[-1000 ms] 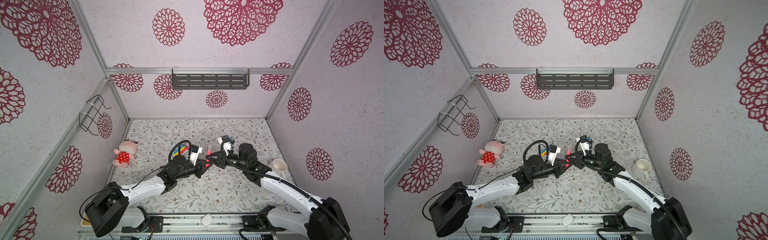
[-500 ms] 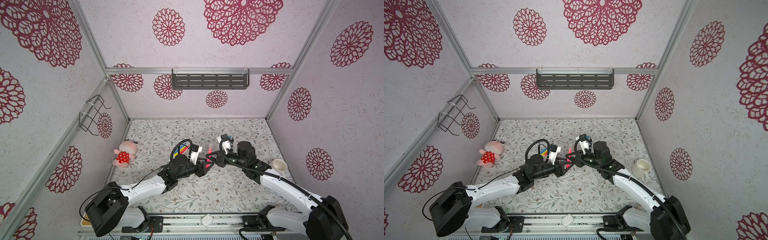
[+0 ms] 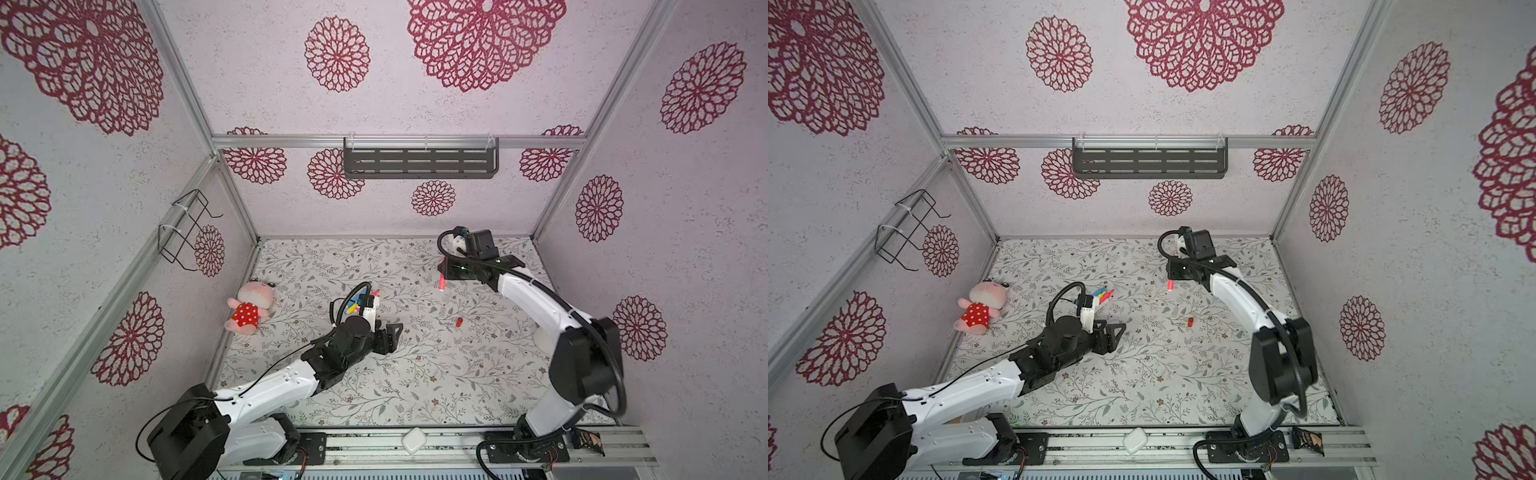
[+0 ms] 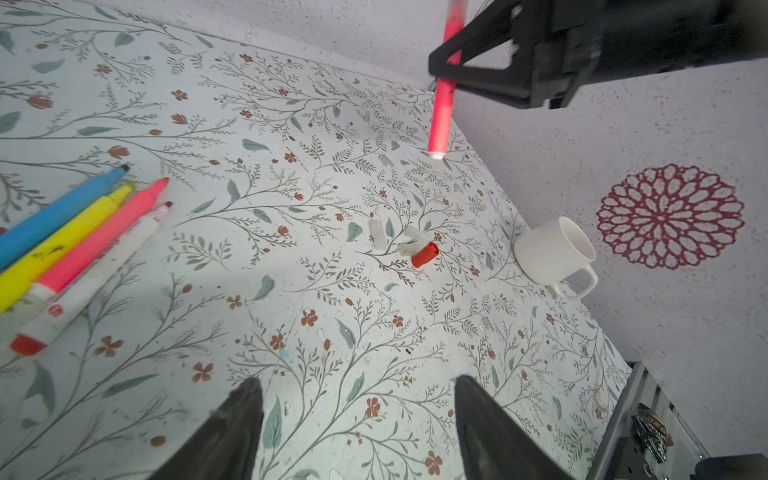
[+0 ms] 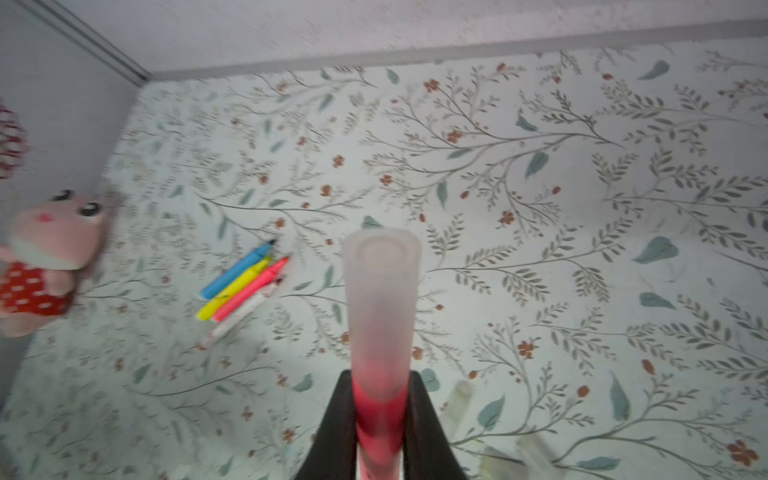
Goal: Insert the pens into the pen caps
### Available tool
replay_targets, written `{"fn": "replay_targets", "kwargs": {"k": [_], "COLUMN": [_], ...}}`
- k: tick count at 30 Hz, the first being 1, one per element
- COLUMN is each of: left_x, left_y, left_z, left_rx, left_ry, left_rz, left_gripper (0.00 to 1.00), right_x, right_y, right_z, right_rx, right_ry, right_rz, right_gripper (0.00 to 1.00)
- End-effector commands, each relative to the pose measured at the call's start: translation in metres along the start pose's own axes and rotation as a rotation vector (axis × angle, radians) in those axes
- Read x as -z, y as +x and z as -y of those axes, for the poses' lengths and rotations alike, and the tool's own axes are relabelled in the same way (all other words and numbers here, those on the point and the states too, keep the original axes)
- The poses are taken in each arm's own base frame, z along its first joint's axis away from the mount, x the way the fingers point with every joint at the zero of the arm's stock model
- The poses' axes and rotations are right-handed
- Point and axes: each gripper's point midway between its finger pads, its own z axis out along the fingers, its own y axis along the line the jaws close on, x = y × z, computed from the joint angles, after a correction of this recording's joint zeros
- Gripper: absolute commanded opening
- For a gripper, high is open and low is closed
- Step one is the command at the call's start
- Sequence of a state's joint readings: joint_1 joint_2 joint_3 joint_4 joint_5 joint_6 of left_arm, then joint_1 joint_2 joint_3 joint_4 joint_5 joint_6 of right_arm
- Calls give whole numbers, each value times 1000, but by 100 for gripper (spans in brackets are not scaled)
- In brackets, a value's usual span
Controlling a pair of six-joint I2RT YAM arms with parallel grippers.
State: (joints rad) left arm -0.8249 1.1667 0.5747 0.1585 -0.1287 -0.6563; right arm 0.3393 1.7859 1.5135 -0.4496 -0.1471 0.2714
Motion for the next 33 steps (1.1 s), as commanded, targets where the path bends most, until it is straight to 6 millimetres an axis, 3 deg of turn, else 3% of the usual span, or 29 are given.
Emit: {"fn": "replay_targets", "kwargs": {"k": [1,9,14,24,26,28,31,33], "left_x": [14,40,46,44,44,45,47,47], "left_y": [6,5,6,4,3,1,-2,-4], "left_z": [-17,-27,-30,-30,-29,-29,-28,-28], "left_rx": [18,58,49,42,40,37,28,16], "left_ry": [-75,-69,-83,-90,-91,-92,-97,-103], "left_rz": [2,70,69,65,65,66,72,77], "left_gripper": [74,74,74,74,74,74,74,75], "right_x": [-20,-85,-103,-133,-133,-125,-82,-42], "right_y": [5,-6,-14,-1,-2,-10,-45,-71], "right_z": [39,79,89,106,108,109,90,70], "right_rx": [21,-25,-61,-88,-89,-102,-63,-28], "right_ry": [143,221,235,286,298,323,346,347], "right_rz": [-135,-258,-257,-268,-262,-239,-133,-37], "right_gripper": [5,0,1,12,24,48,65,68]}}
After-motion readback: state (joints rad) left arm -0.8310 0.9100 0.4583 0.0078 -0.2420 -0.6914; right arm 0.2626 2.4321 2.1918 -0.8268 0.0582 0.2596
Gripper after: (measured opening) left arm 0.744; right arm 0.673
